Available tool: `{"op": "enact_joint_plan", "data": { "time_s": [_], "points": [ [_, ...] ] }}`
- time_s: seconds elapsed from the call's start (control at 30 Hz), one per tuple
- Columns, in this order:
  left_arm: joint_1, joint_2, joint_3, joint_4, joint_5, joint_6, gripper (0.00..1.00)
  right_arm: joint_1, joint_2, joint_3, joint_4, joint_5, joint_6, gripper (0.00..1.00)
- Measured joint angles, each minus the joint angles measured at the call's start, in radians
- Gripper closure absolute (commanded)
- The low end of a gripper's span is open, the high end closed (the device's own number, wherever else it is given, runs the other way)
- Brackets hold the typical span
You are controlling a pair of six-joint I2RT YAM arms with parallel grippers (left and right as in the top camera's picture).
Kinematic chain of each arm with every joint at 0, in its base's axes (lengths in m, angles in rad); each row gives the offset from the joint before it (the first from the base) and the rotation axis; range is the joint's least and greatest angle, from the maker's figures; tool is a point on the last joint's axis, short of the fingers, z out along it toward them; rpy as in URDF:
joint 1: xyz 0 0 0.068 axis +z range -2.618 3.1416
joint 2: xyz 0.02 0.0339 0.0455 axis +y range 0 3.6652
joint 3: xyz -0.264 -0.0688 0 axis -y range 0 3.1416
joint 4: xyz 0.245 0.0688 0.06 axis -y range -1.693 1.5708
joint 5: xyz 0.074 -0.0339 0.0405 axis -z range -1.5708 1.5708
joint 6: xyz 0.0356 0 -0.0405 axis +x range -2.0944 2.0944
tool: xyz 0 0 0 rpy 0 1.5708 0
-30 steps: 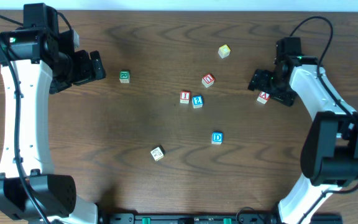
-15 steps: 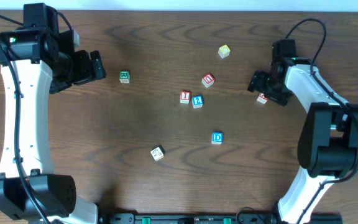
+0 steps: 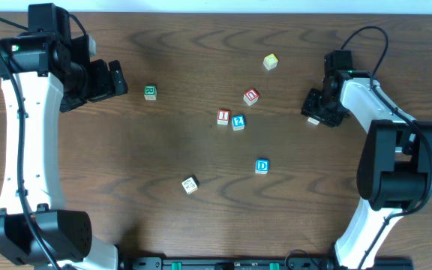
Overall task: Spell out Ai2
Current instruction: 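Reach the right gripper to the red A block and grasp it, then carry the red A block and place it left of the I block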
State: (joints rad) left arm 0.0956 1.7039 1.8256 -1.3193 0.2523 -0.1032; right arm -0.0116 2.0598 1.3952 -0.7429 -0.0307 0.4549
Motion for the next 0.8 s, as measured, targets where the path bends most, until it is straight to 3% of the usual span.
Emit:
{"op": "enact_joint_plan", "data": {
  "time_s": [0.2, 0.4, 0.5, 0.57, 0.8],
  "points": [
    [0.000, 0.000, 0.000, 0.001, 0.000, 0.000, 0.03, 0.000, 0.000, 0.000, 0.000, 0.000, 0.004, 0.66],
    [0.000, 0.000, 0.000, 0.010, 0.000, 0.000, 0.04, 0.000, 0.000, 0.000, 0.000, 0.000, 0.005, 0.68],
    [0.000, 0.000, 0.000, 0.011, 0.000, 0.000, 0.04, 0.000, 0.000, 0.002, -0.005, 0.000, 0.003, 0.80],
    [0.000, 0.000, 0.000, 0.011, 0.000, 0.000, 0.04, 0.000, 0.000, 0.005, -0.013, -0.008, 0.009, 0.97],
    [0.000, 0.000, 0.000, 0.011, 0.000, 0.000, 0.04, 0.006, -0.001, 0.022, -0.006, -0.166, 0.005, 0.99]
  ]
}}
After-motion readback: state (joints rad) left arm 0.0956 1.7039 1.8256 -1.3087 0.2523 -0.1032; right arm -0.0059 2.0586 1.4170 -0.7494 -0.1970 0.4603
